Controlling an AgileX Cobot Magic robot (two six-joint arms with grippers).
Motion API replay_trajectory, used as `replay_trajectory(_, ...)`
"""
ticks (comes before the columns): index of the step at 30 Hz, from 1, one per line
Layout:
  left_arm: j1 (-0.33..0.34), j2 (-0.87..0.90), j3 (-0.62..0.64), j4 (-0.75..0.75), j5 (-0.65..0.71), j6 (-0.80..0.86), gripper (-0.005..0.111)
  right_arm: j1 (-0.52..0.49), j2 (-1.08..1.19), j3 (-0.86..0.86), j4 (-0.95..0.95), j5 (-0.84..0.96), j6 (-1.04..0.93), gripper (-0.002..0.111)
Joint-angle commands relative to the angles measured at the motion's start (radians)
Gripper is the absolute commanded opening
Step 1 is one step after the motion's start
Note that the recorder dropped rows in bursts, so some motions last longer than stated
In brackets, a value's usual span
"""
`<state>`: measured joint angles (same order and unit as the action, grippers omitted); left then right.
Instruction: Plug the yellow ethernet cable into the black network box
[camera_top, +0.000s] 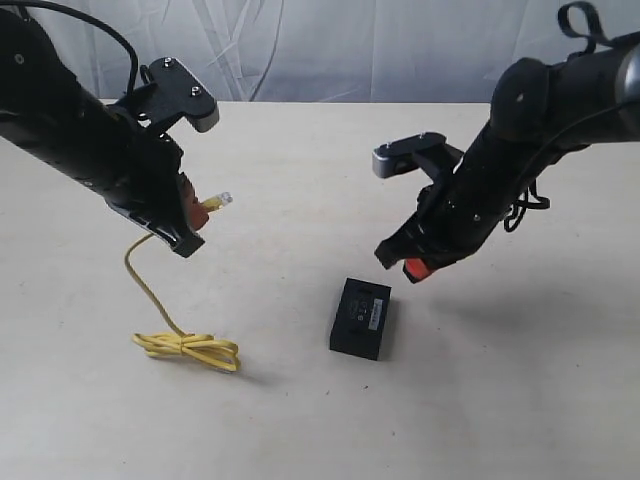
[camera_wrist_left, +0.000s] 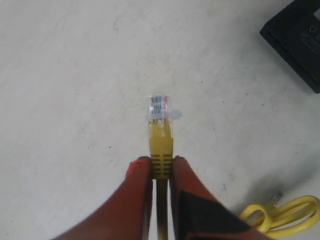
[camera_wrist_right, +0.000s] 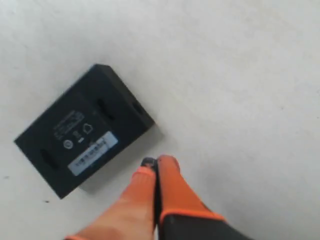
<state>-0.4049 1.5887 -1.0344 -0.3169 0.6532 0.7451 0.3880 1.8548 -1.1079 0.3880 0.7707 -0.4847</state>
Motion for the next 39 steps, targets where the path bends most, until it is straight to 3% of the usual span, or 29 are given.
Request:
replay_trajectory(1, 0.005, -0.006, 0.006, 0.023, 0.001, -0.006, 0.000, 0.004, -0.062, -0.004, 0.117, 0.043, 0.018, -0.001)
replay_trajectory(18, 0.005, -0.006, 0.007, 0.196, 0.017, -0.069, 0.000, 0.111, -0.003, 0.076, 0.228, -0.087, 0.006, -0.001)
replay_trajectory(39, 0.005, -0.006, 0.007, 0.196, 0.009, -0.078, 0.000, 0.113, 0.060, 0.076, -0.133, -0.162, 0.016, -0.001)
